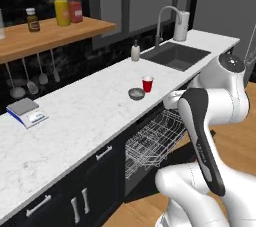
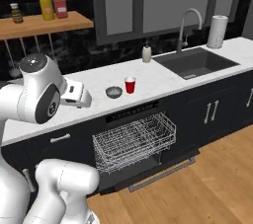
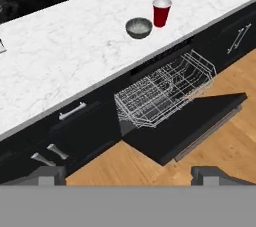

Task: Pick up the cup and bowl from the counter, place them in the dishwasher, and close the dishwasher door.

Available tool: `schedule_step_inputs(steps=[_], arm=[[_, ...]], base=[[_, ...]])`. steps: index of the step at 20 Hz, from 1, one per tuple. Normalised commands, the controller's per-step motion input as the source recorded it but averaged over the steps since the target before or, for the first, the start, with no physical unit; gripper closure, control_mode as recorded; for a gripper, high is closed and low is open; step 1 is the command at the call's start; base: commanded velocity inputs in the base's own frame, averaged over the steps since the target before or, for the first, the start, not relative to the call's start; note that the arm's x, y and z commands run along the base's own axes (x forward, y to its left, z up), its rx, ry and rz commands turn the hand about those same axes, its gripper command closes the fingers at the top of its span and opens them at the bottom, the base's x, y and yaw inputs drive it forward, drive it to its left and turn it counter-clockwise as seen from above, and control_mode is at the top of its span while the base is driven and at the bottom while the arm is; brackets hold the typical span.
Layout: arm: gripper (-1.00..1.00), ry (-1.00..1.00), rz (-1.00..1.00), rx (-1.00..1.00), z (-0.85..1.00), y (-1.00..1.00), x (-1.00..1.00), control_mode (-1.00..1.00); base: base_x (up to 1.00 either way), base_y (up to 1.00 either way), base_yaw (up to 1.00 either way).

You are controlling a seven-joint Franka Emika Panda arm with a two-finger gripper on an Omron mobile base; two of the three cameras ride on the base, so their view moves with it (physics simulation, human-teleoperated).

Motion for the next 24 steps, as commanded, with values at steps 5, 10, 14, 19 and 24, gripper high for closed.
schedule_step_inputs(steps=[5, 10, 14, 19, 24], arm=[[-1.0, 0.0, 0.0, 0.0, 0.0, 0.0, 0.0, 1.0], [-1.0, 0.0, 0.0, 0.0, 0.0, 0.0, 0.0, 1.0], [-1.0, 0.0, 0.0, 0.0, 0.0, 0.0, 0.0, 1.0], [-1.0, 0.0, 0.0, 0.0, 0.0, 0.0, 0.0, 1.0], [-1.0, 0.0, 0.0, 0.0, 0.0, 0.0, 0.0, 1.0]], base=[[0.83, 0.26, 0.0], [1.0, 0.0, -0.01], [0.8, -0.16, -0.18], [0.3, -0.02, -0.24], [-0.05, -0.05, -0.12]])
